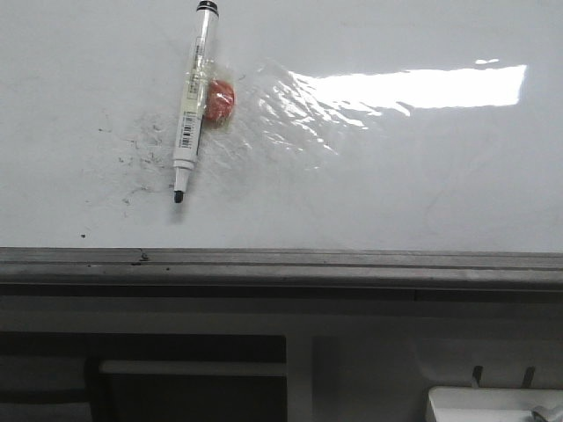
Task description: Write number 8 on whiteboard
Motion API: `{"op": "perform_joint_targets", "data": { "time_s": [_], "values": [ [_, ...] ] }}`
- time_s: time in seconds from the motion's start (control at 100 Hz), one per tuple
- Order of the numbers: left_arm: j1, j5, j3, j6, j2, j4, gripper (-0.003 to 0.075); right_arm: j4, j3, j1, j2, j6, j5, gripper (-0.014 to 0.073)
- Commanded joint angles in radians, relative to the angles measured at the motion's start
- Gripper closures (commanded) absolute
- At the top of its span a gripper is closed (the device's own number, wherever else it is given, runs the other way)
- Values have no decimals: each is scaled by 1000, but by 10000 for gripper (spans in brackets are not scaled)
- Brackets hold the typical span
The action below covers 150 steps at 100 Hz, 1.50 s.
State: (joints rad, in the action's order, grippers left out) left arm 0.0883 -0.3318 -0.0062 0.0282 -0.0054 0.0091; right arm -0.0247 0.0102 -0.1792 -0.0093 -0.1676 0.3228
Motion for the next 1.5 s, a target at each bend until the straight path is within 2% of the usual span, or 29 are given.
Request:
{"op": "perform_joint_targets", "data": {
  "time_s": [0.0, 1.01, 1.1, 1.22, 1.27, 1.33, 1.44, 1.49],
  "values": [
    [3, 49, 39, -11, -25, -9, 741, -13, 14, 3, -23, -2, -26, 657],
    [3, 56, 39, -11, -25, -9, 741, -13, 14, 3, -23, -2, -26, 657],
    [3, 69, 39, -11, -25, -9, 741, -15, 14, 3, -23, -2, -71, 657],
    [3, 77, 39, -11, -25, -9, 741, -9, 14, 3, -23, -2, -202, 657],
    [3, 92, 39, -11, -25, -70, 741, 25, 14, 3, -23, 0, -284, 657],
    [3, 138, 39, -11, -25, -179, 741, 136, 14, 3, -23, 3, -369, 657],
    [3, 240, 39, -21, -25, -591, 741, 361, 14, 3, -23, 3, -478, 657],
    [3, 275, 39, -21, -25, -669, 741, 417, 14, 3, -23, 3, -485, 657]
  ]
}}
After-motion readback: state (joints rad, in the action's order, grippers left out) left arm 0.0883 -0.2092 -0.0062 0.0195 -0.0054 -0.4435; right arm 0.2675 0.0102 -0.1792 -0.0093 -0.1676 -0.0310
